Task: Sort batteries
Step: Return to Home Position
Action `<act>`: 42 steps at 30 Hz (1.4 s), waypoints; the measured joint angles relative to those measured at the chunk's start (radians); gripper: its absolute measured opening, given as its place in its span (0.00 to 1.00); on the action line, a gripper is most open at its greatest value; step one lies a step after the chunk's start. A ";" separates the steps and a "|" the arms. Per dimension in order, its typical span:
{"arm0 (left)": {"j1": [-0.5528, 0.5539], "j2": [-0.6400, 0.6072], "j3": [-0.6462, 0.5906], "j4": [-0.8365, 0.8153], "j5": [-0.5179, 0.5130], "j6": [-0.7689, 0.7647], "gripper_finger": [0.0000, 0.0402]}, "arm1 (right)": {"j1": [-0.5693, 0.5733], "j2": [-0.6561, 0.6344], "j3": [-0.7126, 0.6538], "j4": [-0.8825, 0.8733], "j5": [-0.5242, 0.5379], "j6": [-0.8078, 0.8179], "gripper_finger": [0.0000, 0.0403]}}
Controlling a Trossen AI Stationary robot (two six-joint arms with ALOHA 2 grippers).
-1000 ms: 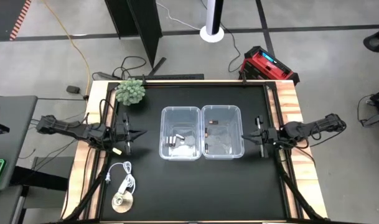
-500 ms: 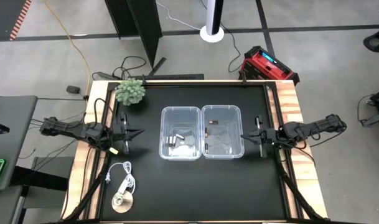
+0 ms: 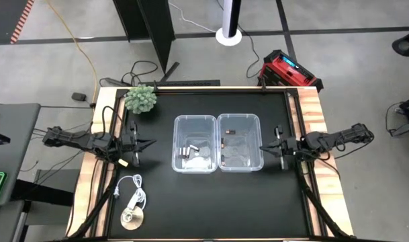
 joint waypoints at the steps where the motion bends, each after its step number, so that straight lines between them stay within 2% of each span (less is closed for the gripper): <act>1: 0.000 0.000 0.000 0.000 0.000 0.000 0.01 | 0.000 0.000 0.000 -0.001 0.000 0.000 0.07; 42: -0.014 0.000 -0.002 0.003 0.001 0.002 0.01 | 0.000 0.000 0.000 -0.006 0.001 0.000 0.07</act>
